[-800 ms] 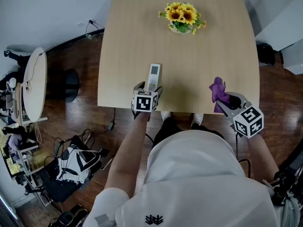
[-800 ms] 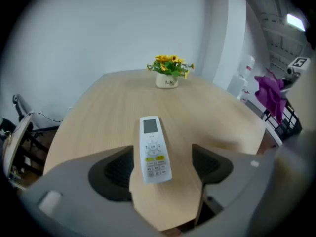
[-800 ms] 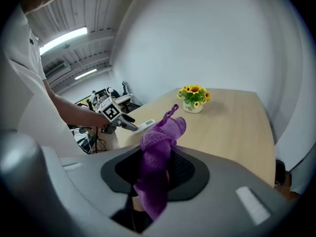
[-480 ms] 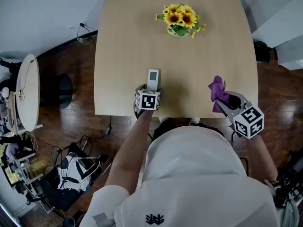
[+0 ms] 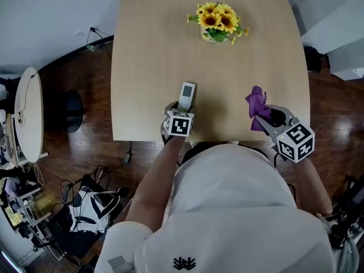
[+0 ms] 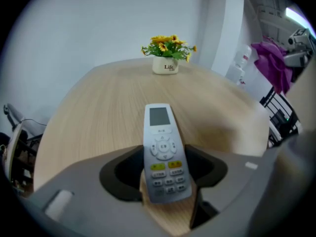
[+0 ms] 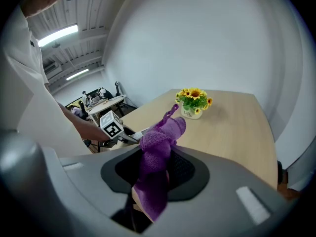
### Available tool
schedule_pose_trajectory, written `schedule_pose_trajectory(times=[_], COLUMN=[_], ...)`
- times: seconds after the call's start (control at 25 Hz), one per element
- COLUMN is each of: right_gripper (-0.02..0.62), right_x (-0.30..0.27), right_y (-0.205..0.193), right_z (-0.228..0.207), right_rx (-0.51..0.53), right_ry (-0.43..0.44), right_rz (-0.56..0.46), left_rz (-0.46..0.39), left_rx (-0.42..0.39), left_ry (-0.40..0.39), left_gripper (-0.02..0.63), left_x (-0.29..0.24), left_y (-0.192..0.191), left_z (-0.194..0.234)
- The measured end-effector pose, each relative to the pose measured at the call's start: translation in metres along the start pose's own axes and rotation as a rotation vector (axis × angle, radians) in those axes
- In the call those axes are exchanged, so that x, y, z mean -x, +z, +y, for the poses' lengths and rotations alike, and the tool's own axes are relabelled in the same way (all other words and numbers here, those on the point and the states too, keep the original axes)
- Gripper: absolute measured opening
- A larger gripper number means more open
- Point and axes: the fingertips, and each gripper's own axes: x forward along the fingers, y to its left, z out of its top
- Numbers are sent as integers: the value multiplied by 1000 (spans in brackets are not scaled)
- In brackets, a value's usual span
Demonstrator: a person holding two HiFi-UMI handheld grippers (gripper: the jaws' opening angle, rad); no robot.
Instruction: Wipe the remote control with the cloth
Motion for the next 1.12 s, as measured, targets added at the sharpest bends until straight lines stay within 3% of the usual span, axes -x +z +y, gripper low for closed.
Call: schedule_pose_trajectory(times=[0.12,0.28,0.52,0.72,0.88,1.12], right_gripper=[124,124,124,124,124,124], right_x=[-2,-4,-7,-6,-7,5], right_y=[3,5,15,36,66,116], right_z=[1,1,5,19,37,97], right_rx=[12,14,26,57,110,282], right_ry=[0,-4,2,28,72,203], right_rz=[1,-7,-39,-86,-149,-284], left_rz=[-29,-104,-275,-376,-447,-536], left_rx=[20,120,348,411,476,703], left_ry=[-24,-119,-341,-536,-750,-1169], left_gripper=[278,278,276,276,276,276], left_x=[10,34,71,114,146,206], left_y=[6,25,62,95,119,148], left_z=[-3,-16,-35,-62,-86,-111])
